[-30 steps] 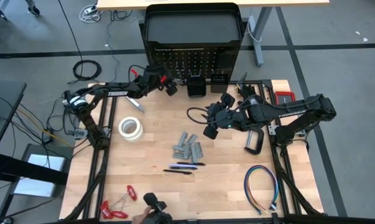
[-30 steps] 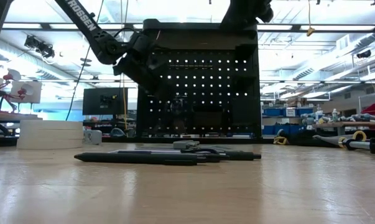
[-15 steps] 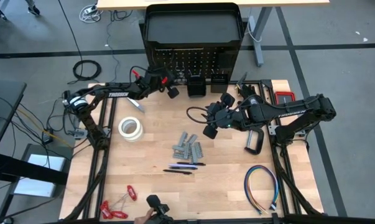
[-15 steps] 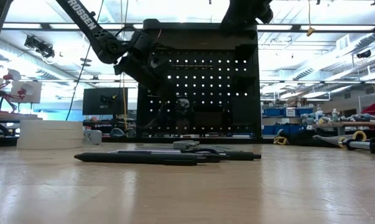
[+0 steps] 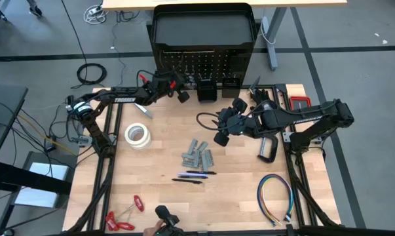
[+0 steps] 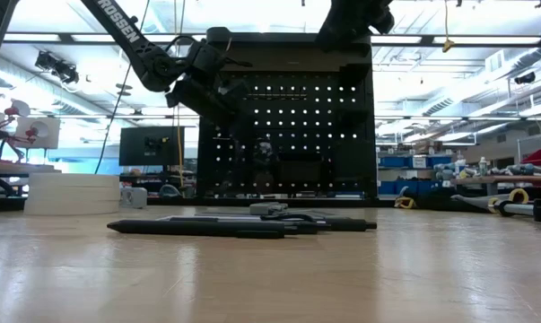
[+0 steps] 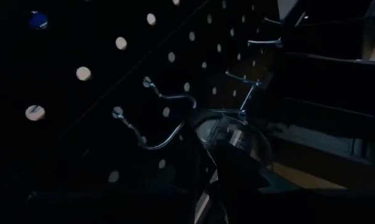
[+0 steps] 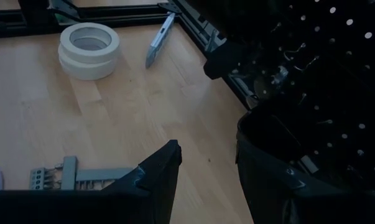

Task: Hang tools onto peg board
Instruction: Hang the black safety glasses on the peg board

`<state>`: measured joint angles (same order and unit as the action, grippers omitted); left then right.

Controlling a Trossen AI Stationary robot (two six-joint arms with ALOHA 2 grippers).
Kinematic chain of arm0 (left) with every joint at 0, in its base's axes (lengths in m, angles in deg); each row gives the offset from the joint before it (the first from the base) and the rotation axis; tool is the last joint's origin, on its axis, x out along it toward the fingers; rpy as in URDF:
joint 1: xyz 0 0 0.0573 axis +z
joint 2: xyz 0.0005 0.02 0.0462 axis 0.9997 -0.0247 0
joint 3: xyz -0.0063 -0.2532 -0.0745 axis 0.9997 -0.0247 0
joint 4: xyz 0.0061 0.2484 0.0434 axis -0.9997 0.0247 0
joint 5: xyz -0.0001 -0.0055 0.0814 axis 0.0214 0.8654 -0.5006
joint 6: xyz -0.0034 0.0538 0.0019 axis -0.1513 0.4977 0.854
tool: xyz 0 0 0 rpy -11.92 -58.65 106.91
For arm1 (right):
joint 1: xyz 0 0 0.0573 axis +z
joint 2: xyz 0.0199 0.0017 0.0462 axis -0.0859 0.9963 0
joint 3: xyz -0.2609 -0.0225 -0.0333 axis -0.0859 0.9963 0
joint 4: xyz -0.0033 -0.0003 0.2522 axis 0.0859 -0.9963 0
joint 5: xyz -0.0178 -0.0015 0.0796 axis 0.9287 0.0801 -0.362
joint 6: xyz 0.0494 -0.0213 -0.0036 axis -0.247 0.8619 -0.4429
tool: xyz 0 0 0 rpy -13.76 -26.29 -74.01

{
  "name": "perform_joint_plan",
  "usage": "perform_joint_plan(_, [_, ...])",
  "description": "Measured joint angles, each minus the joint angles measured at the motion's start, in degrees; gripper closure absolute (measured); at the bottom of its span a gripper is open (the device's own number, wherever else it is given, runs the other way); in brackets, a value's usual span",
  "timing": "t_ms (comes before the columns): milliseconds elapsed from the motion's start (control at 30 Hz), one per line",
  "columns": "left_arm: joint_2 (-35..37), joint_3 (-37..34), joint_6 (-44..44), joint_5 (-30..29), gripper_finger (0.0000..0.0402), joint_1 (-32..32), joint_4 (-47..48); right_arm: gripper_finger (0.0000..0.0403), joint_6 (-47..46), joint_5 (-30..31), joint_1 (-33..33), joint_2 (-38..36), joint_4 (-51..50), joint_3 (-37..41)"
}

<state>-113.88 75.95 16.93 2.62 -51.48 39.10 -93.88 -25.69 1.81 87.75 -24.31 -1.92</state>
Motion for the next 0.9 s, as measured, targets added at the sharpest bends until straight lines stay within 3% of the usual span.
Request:
perform_joint_plan(400, [3.7,0.2,3.1,-6.1,0.0339,0.0,2.9,0.0233,0.5,0.0,-0.1,0.0,0.4,0.0])
perform_joint_plan(500, [2.7,0.0,3.0,-6.0,0.0339,0.1,5.5,0.0233,0.6,0.0,-0.4,0.0,0.3,0.0])
perform_joint_plan(900, [-3.4,0.0,2.6,-6.4,0.034,-1.9,0.6,0.0233,0.6,0.0,-1.0,0.0,1.1,0.0])
